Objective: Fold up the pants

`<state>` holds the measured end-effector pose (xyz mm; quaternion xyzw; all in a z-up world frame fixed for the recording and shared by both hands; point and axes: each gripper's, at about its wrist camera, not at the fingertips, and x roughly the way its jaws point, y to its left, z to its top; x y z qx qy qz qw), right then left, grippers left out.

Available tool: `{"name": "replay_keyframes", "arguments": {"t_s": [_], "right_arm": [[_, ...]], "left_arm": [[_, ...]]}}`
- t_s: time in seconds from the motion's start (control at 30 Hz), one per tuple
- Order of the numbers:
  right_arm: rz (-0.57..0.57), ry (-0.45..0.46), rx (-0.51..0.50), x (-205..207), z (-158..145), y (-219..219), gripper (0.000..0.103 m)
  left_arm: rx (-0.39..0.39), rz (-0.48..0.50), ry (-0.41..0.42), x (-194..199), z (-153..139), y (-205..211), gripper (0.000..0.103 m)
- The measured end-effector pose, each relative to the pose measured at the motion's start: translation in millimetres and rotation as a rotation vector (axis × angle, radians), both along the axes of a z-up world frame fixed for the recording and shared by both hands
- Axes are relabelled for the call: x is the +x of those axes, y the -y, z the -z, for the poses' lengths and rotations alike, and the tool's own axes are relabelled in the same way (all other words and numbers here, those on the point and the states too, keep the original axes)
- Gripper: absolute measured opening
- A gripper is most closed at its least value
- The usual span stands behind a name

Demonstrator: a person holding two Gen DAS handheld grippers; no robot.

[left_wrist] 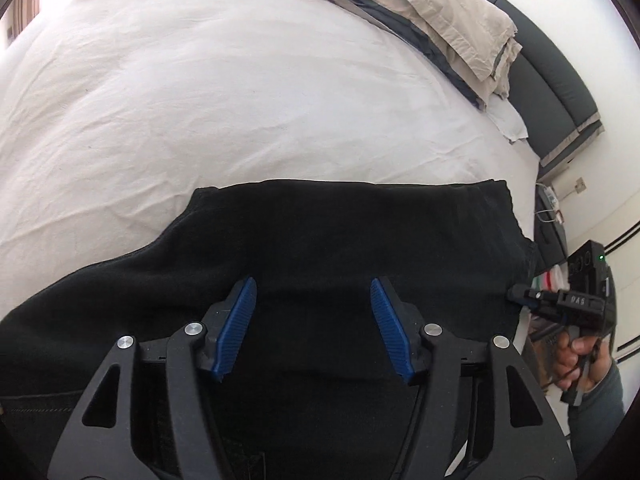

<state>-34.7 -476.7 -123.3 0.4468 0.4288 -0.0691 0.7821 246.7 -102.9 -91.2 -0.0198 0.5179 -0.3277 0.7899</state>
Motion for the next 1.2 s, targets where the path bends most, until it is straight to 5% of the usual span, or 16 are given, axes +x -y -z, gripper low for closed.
{"name": "replay_keyframes", "arguments": {"t_s": [0.03,0.1,0.23,0.27,0.33,0.37,0.4,0.47,0.5,0.57,0.63,0.83,0.97,1.07,1.2], "right_arm": [[0.061,0.013,-0.018,-10,-6,15,0.023],[0.107,0.099,0.01,-19,-16,30,0.045],[0.033,0.079,0.017,-10,-8,41,0.054],[0.062,0.066,0.033,-14,1,52,0.054],[0.149,0.065,0.086,-29,16,76,0.03],[0.204,0.053,0.045,-38,15,84,0.02],[0.261,0.041,-0.018,-49,9,95,0.02],[0.358,-0.011,-0.11,-66,-3,109,0.026],[0.385,-0.015,-0.135,-70,-11,108,0.041],[0.359,0.02,-0.186,-78,-29,109,0.055],[0.315,0.018,-0.208,-80,-37,100,0.056],[0.378,-0.051,-0.042,-63,11,62,0.06],[0.428,0.004,0.05,-63,25,72,0.064],[0.432,0.031,0.078,-60,23,81,0.075],[0.457,0.034,0.09,-65,24,85,0.076]], "left_arm": [[-0.025,0.013,0.017,-8,-9,-4,0.058],[-0.084,0.049,0.035,-22,-25,3,0.058],[-0.057,0.084,-0.012,-32,-9,24,0.059],[-0.03,0.072,-0.046,-31,7,26,0.058],[-0.06,0.083,-0.022,-36,16,19,0.058],[-0.051,0.085,-0.024,-38,18,17,0.058],[-0.042,0.077,-0.024,-38,16,12,0.058],[-0.001,0.028,-0.006,-38,11,1,0.058],[0.015,-0.005,0.005,-38,10,-6,0.058],[0.026,-0.068,0.02,-41,1,-25,0.058],[0.006,-0.116,0.043,-49,-11,-45,0.058],[-0.004,-0.227,0.096,-70,-35,-100,0.059],[0.062,-0.269,0.039,-63,-5,-135,0.058],[-0.013,-0.263,0.034,-63,5,-150,0.057],[0.011,-0.26,0.045,-64,5,-148,0.057]]}}
